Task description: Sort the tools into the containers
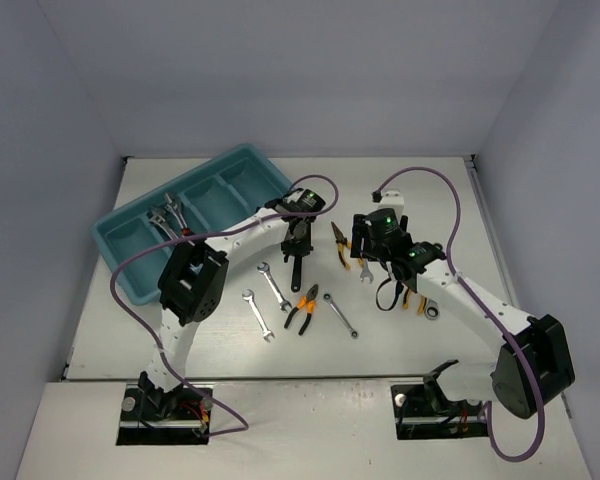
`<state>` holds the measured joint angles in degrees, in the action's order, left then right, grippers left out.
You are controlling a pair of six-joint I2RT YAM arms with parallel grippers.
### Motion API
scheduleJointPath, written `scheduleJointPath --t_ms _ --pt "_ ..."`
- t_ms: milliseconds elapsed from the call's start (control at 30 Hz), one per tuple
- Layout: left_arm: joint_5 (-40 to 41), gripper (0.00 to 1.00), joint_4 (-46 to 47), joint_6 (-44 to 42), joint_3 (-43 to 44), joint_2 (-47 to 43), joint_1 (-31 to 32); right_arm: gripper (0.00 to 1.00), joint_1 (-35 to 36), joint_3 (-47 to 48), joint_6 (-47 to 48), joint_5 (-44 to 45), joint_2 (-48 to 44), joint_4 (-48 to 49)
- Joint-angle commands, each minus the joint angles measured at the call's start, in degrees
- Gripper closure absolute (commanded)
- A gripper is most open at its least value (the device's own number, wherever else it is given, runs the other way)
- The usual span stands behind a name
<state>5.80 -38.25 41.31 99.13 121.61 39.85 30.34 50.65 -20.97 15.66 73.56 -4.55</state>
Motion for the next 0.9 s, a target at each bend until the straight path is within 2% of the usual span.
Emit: scheduleJointPath --t_ms 0,400,567,867 --pt "0.8 1.0 0.2 -1.0 3.0 -6.8 0.2 0.35 -0.4 0.7 0.4 1.5 -1.8 1.1" --pt "6.2 1.0 -1.0 -3.5 1.8 -15.2 -0.3 0.36 -0.4 0.4 0.3 1.5 -2.2 1.0" --pt "8.0 1.0 -2.3 -3.4 -0.2 -20.6 -3.7 0.36 -0.4 0.7 0.1 1.5 -2.7 0.9" --pt "7.6 1.0 -2.4 -4.5 -8.1 -29.0 -22.0 0.36 -0.4 0.6 0.1 1.3 -3.1 0.8"
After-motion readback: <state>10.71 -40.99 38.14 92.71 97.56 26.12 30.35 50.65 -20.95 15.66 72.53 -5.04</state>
